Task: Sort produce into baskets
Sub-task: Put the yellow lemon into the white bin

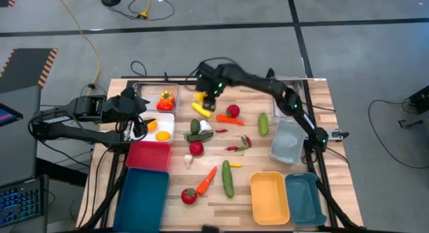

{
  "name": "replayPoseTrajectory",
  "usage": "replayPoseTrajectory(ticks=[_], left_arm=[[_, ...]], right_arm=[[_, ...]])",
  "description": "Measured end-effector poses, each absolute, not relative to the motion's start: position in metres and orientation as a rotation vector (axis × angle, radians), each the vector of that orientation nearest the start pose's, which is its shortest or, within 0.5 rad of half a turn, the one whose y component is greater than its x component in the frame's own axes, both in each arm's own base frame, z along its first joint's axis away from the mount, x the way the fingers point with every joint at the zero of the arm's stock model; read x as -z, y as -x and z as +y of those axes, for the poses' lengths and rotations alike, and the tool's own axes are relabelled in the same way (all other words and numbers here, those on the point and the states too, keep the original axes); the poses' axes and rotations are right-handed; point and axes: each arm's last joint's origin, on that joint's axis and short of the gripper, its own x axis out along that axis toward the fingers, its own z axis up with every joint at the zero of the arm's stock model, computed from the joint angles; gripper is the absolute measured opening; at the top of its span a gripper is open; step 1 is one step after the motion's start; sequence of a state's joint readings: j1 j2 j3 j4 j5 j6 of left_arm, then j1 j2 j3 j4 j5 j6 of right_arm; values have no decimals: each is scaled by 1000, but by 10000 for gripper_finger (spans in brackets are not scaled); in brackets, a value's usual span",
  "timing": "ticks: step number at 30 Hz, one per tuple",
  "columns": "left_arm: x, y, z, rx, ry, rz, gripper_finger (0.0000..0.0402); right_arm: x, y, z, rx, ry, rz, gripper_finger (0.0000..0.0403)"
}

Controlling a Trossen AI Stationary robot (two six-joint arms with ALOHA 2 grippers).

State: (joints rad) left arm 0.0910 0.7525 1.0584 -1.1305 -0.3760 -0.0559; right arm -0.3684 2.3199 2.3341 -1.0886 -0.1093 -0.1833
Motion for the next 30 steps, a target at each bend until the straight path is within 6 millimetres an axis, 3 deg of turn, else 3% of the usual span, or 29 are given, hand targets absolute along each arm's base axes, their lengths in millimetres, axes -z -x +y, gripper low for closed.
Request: replayPoseTrajectory(ticks=[7, 17, 22, 30], left_arm=[[-345, -106, 20, -461, -57, 809, 338], [-345, -106, 20, -459, -60, 809, 338], [-345, -106, 20, -455, -57, 812, 338], [-345, -106, 20, -450, -49, 809, 338]], right_arm=[[-293, -503, -112, 41, 50, 750, 204], [-303, -532, -69, -19, 121, 480, 204], [-281, -549, -56, -40, 130, 440, 205], [-235, -568, -52, -51, 131, 457, 205]])
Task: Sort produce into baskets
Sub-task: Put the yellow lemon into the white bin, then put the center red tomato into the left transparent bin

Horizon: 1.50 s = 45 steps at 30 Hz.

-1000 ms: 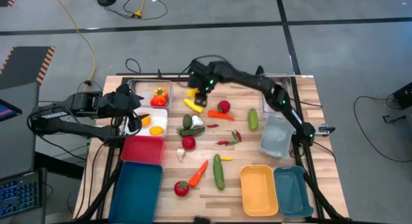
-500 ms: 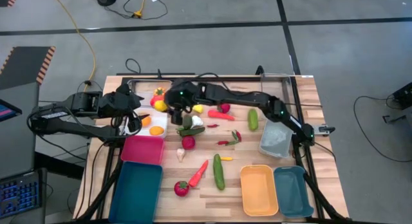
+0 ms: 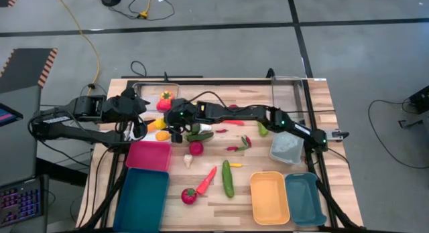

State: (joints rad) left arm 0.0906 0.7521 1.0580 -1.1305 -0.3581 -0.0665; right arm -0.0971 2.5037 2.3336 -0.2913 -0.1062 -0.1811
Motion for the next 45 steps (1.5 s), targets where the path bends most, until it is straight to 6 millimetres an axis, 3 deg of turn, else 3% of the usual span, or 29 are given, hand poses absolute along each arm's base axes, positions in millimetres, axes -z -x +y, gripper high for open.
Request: replayPoseTrajectory(ticks=[8, 18, 24, 28, 33, 39, 45], left_arm=[[-345, -106, 20, -439, -43, 809, 338], [-345, -106, 19, -440, -41, 809, 338], [-345, -106, 19, -442, -37, 808, 338], [-345, -106, 19, -441, -35, 805, 338], [-349, -114, 19, -427, 13, 733, 338], [-348, -139, 21, -393, 42, 704, 338], [-337, -171, 21, -309, 52, 765, 338]], right_arm=[[-232, -568, -54, -40, 99, 467, 208], [-234, -569, -54, -28, 56, 449, 274], [-240, -565, -54, -29, 52, 474, 285], [-262, -551, -55, -30, 55, 527, 285], [-300, -518, -61, -29, 63, 650, 286], [-350, -472, -61, -49, 113, 739, 286], [-378, -436, -56, -8, 126, 835, 286]])
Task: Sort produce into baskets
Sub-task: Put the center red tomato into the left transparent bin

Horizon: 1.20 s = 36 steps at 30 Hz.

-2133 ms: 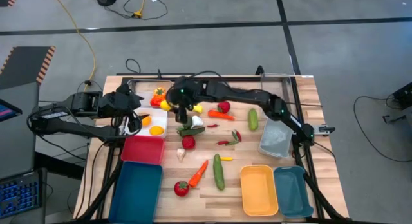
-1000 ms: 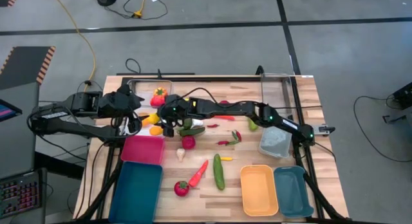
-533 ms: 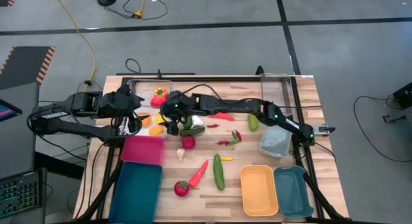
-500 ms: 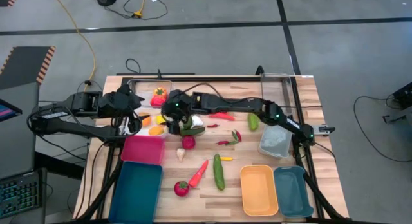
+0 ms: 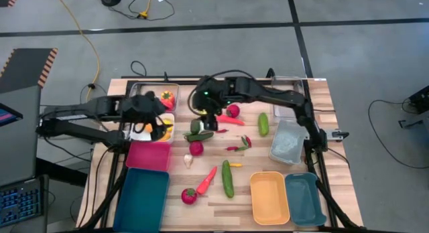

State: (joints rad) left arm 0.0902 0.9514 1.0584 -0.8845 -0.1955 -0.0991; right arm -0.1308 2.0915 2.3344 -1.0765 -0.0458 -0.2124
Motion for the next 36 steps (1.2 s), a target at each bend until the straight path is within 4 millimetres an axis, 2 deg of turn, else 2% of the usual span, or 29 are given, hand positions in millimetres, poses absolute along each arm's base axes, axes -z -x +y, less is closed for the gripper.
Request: replayPoseTrajectory(ticks=[5, 15, 20, 27, 30, 34, 36], left_arm=[[-323, -193, 21, -240, 89, 840, 338], [-293, -226, 21, -152, 155, 991, 338], [-276, -245, 18, -57, 177, 1051, 338], [-243, -275, 17, -91, 170, 1127, 338], [-229, -286, 18, -83, 167, 1157, 338], [-213, -295, 17, -73, 154, 1197, 338], [-207, -300, 15, -65, 143, 1197, 338]], right_arm=[[-396, -410, -52, 48, 128, 899, 286], [-417, -371, -48, 180, 109, 1004, 286], [-419, -361, -47, 190, 90, 1047, 286], [-414, -350, -41, 290, 105, 1167, 286], [-418, -345, -32, 322, 130, 1155, 286], [-427, -315, -25, 342, 147, 1148, 286], [-424, -298, -24, 396, 142, 1141, 286]])
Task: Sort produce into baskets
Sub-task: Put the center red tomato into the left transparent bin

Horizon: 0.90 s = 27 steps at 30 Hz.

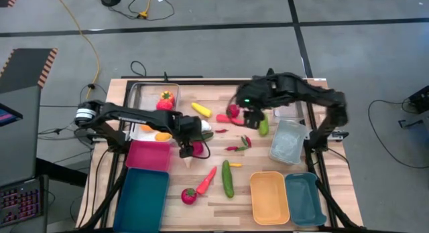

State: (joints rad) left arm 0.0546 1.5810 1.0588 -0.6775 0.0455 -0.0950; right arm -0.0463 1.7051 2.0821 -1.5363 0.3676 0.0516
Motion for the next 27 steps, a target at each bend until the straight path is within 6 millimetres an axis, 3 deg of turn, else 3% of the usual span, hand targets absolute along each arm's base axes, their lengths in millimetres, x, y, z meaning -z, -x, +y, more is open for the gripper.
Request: replayPoseTrajectory(ticks=[8, 15, 20, 27], left_arm=[[-197, -309, 2, -45, 108, 1191, 338], [-189, -318, -1, -93, 74, 1155, 338], [-169, -324, -4, -95, 93, 1216, 338], [-147, -328, -4, -105, 91, 1283, 337]], right_arm=[[-379, -234, -27, 512, 37, 931, 286], [-330, -195, -26, 530, -77, 749, 286], [-303, -186, -23, 495, -146, 666, 286], [-279, -192, -20, 442, -175, 615, 286]])
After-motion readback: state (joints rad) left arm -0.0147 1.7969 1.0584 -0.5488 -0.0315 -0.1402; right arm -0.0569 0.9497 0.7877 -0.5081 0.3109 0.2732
